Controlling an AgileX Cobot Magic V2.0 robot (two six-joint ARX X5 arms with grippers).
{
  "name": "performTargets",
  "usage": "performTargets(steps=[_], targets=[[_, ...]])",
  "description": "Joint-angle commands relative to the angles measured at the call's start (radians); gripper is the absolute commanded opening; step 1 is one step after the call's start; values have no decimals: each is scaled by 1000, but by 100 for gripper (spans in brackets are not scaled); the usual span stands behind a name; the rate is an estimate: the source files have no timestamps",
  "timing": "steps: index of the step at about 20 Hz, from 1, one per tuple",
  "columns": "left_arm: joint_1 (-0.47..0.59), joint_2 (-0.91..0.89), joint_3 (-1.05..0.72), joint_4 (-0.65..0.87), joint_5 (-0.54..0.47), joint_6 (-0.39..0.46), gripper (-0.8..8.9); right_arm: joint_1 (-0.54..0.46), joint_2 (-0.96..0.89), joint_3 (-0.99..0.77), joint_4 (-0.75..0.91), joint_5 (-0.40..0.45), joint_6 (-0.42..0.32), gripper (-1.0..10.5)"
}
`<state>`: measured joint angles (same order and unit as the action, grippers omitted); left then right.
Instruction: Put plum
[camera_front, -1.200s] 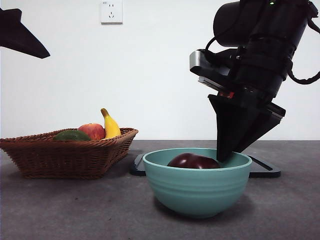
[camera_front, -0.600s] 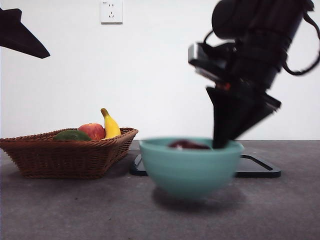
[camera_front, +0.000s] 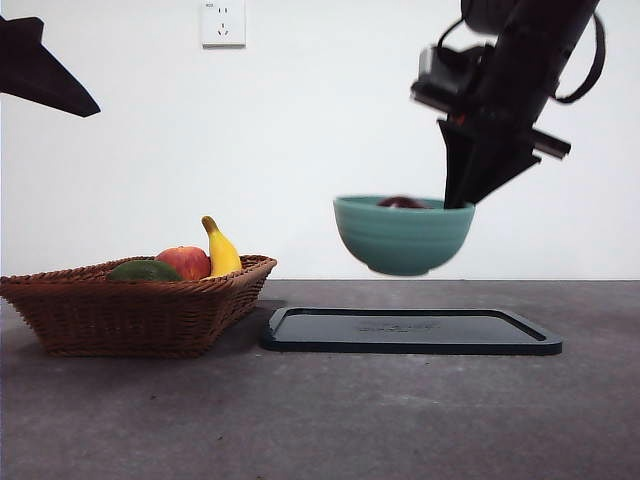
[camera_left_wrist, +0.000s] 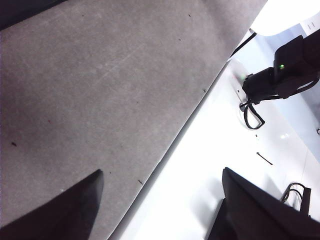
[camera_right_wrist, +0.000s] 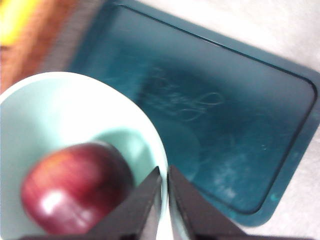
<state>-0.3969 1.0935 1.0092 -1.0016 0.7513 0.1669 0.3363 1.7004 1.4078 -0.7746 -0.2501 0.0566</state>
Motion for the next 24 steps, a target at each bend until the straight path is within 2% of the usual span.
performTargets(steps=[1,7,12,17,18,19,24], targets=[[-3,6,11,6,6,11,374,-13,80,69,4,-3,4,13],[-3,6,11,7,5,11,374,-27,254,188,24,-3,4,13],[-3,6,11,7,6,12,374,-33,314,198,28,-4,6,13],[-3,6,11,7,6,12,374,-33,319,199,18,-3,13,31],[-3,6,11,7,6,12,374,-33,319,204,11,-3,17,115],[-3,6,11,7,5,12,374,-33,319,219,-1,-3,19,151],[-3,6,11,7,5,12,374,-33,261,389,-165,-4,0,154]])
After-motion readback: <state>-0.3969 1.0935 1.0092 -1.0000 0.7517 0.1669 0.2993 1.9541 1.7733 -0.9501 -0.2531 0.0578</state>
